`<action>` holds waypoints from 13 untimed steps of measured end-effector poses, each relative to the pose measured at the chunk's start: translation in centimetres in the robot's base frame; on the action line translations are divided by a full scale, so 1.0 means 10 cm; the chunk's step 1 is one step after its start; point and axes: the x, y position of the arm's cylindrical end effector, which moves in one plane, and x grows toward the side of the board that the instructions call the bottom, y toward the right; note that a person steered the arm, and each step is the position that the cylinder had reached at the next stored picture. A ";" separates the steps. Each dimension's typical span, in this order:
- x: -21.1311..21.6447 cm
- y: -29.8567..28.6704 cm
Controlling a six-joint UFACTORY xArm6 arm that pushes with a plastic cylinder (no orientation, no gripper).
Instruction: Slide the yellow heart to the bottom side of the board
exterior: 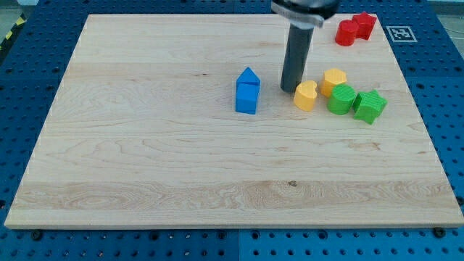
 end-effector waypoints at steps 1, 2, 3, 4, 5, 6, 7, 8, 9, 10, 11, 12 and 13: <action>0.04 0.00; -0.08 0.04; -0.04 0.18; 0.02 0.41; 0.27 0.41; 0.42 0.42; 0.46 0.69; 0.57 1.02; 0.76 1.04; 0.76 1.04; 0.72 0.89; 0.72 0.88; 0.72 0.86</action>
